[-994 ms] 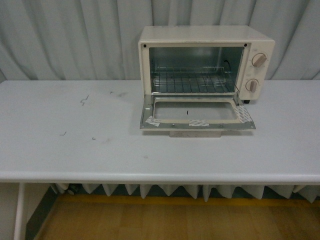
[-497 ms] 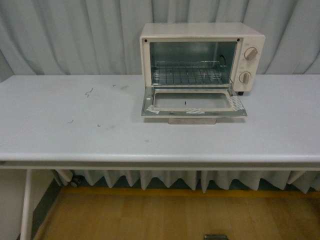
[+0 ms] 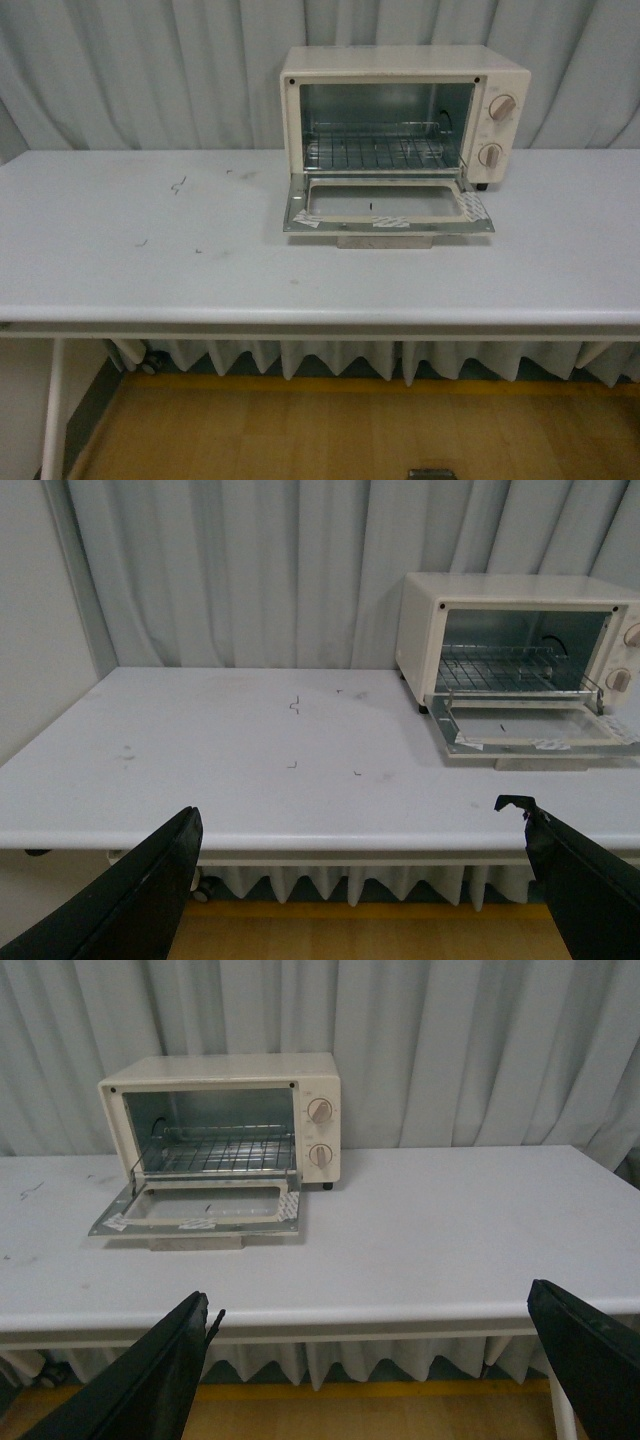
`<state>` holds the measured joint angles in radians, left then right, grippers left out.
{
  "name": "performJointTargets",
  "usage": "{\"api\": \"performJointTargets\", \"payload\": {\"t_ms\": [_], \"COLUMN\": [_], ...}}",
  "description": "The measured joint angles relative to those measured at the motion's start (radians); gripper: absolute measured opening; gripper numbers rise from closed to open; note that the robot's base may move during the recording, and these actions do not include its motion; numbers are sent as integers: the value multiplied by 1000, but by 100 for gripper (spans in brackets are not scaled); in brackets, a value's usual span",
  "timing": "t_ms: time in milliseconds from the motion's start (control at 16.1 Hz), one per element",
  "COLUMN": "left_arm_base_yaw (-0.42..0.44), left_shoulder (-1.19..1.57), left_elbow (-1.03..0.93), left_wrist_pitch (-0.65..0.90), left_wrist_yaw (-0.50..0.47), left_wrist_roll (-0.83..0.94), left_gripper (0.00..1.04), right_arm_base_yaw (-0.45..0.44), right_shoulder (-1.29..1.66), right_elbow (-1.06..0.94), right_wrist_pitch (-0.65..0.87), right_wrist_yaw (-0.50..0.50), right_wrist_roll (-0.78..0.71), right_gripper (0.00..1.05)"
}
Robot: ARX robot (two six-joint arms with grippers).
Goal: Open oven
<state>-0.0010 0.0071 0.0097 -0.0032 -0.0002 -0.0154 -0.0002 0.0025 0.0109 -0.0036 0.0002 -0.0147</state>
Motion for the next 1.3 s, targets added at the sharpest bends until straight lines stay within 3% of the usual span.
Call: {"api": "performJointTargets", "payload": {"t_ms": [1304], "left_arm_base_yaw": [0], "left_shoulder": [0], "left_elbow": [0], "left_wrist_pitch": [-1], "left_wrist_yaw": [0], "left_wrist_roll": [1], "left_gripper": [98], "right_arm_base_yaw": [0], "right_shoulder": [0], "right_elbow": [0], "right_wrist_pitch": [0], "right_wrist_yaw": [-1], "right_wrist_roll": [0], "right_gripper": [98]}}
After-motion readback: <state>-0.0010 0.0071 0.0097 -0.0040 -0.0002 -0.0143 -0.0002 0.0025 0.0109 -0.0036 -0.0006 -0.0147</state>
